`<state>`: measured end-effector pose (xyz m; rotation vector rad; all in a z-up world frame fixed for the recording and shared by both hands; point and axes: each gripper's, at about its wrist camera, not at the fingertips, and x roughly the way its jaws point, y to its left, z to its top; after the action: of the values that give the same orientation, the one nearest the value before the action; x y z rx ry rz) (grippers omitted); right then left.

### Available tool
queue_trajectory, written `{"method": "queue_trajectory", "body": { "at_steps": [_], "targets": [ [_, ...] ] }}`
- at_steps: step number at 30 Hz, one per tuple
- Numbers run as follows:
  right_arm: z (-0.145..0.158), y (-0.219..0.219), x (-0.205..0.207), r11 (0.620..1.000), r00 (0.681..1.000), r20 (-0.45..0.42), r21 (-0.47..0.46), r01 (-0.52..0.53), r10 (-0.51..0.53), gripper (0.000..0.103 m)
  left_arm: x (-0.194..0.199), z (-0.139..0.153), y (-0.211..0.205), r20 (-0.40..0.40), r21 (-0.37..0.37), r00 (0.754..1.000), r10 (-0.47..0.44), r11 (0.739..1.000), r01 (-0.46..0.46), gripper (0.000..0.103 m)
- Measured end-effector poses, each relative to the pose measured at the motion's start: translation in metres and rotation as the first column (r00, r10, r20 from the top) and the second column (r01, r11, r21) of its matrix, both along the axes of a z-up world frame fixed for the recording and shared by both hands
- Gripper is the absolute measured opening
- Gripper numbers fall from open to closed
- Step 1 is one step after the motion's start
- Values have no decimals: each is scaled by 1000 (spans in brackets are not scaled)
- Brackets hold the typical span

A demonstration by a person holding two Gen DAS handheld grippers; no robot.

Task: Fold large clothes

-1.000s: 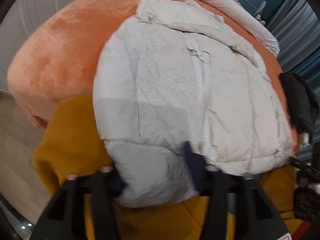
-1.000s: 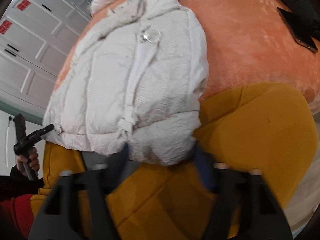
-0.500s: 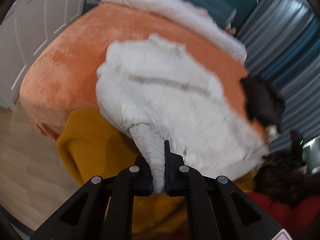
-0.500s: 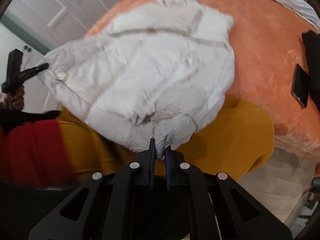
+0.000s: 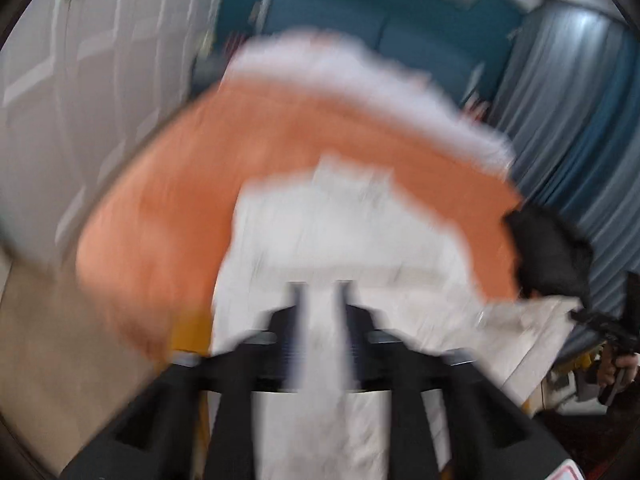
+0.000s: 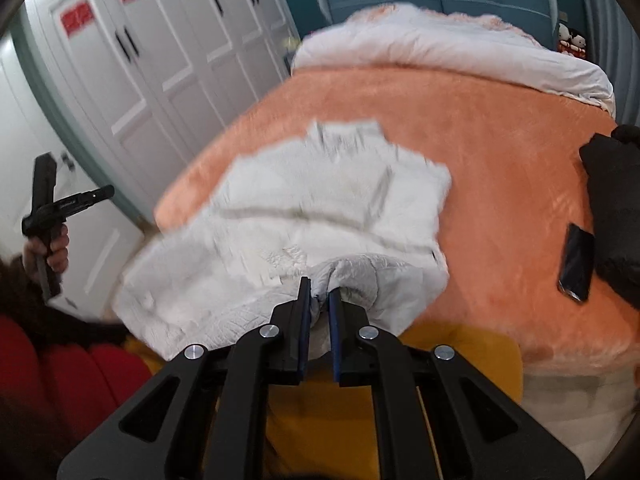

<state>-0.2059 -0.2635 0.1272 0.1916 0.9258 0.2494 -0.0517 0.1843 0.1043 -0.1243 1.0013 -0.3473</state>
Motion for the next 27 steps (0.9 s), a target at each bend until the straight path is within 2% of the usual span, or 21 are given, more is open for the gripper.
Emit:
{"method": "queue_trajectory", "body": {
  "at_steps": [2, 3, 5, 7, 8, 10, 12, 13, 15, 16, 17, 18, 19, 20, 21, 22, 24, 25, 27],
  "targets": [
    [-14, -2, -9, 1000, 999, -38, 2, 11, -11, 7, -8, -42, 12, -151, 9, 987, 54, 999, -53, 44],
    [-20, -4, -12, 1000, 998, -56, 12, 21, -20, 7, -15, -67, 21, -251, 16, 964, 90, 996, -89, 44],
    [-31, -10, -16, 999, 995, -84, 27, 47, -44, 7, -32, -89, 34, -339, 5, 930, 139, 989, -146, 44],
    [-39, -12, -17, 997, 993, -98, 44, 67, -62, 7, -45, -98, 45, -366, -6, 913, 180, 981, -196, 46],
    [-42, -14, -17, 996, 993, -100, 47, 71, -66, 7, -49, -98, 46, -366, 0, 913, 182, 981, -196, 49],
    [-47, -12, -17, 997, 992, -106, 30, 69, -65, 7, -56, -97, 49, -365, 33, 908, 207, 977, -210, 66],
    [-52, -8, -19, 998, 991, -121, 7, 62, -61, 8, -64, -101, 57, -383, 40, 888, 255, 965, -259, 67],
    [-55, -7, -21, 998, 990, -127, 2, 61, -61, 8, -68, -110, 61, -416, 18, 872, 259, 961, -277, 67],
    [-62, -10, -23, 998, 987, -145, 8, 68, -66, 8, -72, -123, 61, -481, -18, 843, 240, 959, -283, 65],
    [-64, -10, -24, 997, 986, -149, 12, 72, -69, 8, -73, -124, 51, -500, -63, 841, 205, 960, -272, 64],
    [-65, -10, -24, 997, 986, -150, 15, 74, -71, 8, -74, -123, 46, -499, -84, 849, 175, 965, -249, 62],
    [-65, -11, -25, 997, 986, -150, 15, 73, -70, 8, -73, -120, 40, -480, -97, 865, 148, 971, -219, 48],
    [-63, -11, -25, 997, 987, -142, 12, 72, -69, 8, -71, -112, 35, -439, -129, 893, 100, 977, -172, 26],
    [-60, -11, -25, 997, 989, -132, 12, 73, -71, 8, -68, -105, 30, -409, -148, 910, 65, 979, -137, 13],
    [-57, -11, -25, 997, 990, -118, 16, 76, -73, 8, -61, -93, 25, -363, -155, 931, 34, 983, -97, 8],
    [-49, -12, -23, 997, 993, -90, 24, 79, -77, 7, -57, -84, 24, -330, -171, 944, 25, 982, -86, 6],
    [-34, -13, -16, 996, 996, -31, 11, 85, -85, 7, -41, -53, 18, -213, -184, 977, 6, 982, -46, 5],
    [-25, -14, -11, 996, 996, 5, 5, 93, -93, 7, -36, -44, 18, -179, -189, 984, 2, 981, -37, 5],
    [-8, -19, 2, 993, 990, 74, 10, 121, -122, 7, -10, -12, 12, -59, -198, 998, -8, 980, -4, 5]
  ]
}}
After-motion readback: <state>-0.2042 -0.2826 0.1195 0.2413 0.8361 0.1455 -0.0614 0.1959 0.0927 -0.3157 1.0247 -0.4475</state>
